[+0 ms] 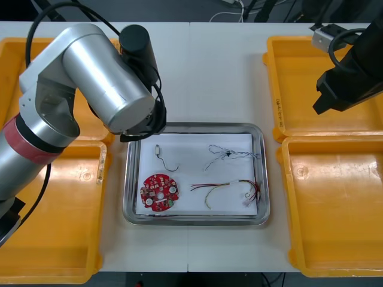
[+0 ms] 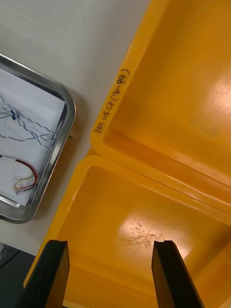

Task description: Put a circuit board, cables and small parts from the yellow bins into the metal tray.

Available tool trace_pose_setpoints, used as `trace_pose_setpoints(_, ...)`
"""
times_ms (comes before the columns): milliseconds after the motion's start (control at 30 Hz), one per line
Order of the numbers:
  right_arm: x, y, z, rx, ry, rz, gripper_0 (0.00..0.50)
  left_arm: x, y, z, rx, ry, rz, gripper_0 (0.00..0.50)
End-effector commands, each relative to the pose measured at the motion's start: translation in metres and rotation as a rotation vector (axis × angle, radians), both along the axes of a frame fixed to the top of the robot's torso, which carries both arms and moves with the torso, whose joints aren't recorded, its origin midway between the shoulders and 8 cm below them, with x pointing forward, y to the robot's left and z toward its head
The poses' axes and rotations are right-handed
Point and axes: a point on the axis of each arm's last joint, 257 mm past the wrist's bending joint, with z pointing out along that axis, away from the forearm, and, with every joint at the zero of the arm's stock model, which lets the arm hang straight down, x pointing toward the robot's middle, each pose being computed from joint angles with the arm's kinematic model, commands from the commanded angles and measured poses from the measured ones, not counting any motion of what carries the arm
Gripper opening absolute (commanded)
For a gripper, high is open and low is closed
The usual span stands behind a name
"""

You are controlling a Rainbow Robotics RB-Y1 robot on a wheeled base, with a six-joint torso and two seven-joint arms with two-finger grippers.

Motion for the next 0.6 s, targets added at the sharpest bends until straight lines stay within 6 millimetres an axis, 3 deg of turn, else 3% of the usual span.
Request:
trace_pose_setpoints(33, 0.000, -0.026, 0.020, 0.057, -0.050, -0.134, 0.500, -0.011, -0.031, -0.012, -0.073, -0.019, 0.039, 0.000)
trace_pose_setpoints(233, -0.005, -0.047, 0.012, 0.083, -0.036, -0.241, 0.500, -0.013, -0.047, -0.032, -0.092, -0.030, 0.054, 0.000)
trace_pose_setpoints(600, -0.016, -0.080, -0.009, 0.114, -0.005, -0.361, 0.500, 0.003, -0.050, -0.070, -0.072, -0.036, 0.085, 0.000)
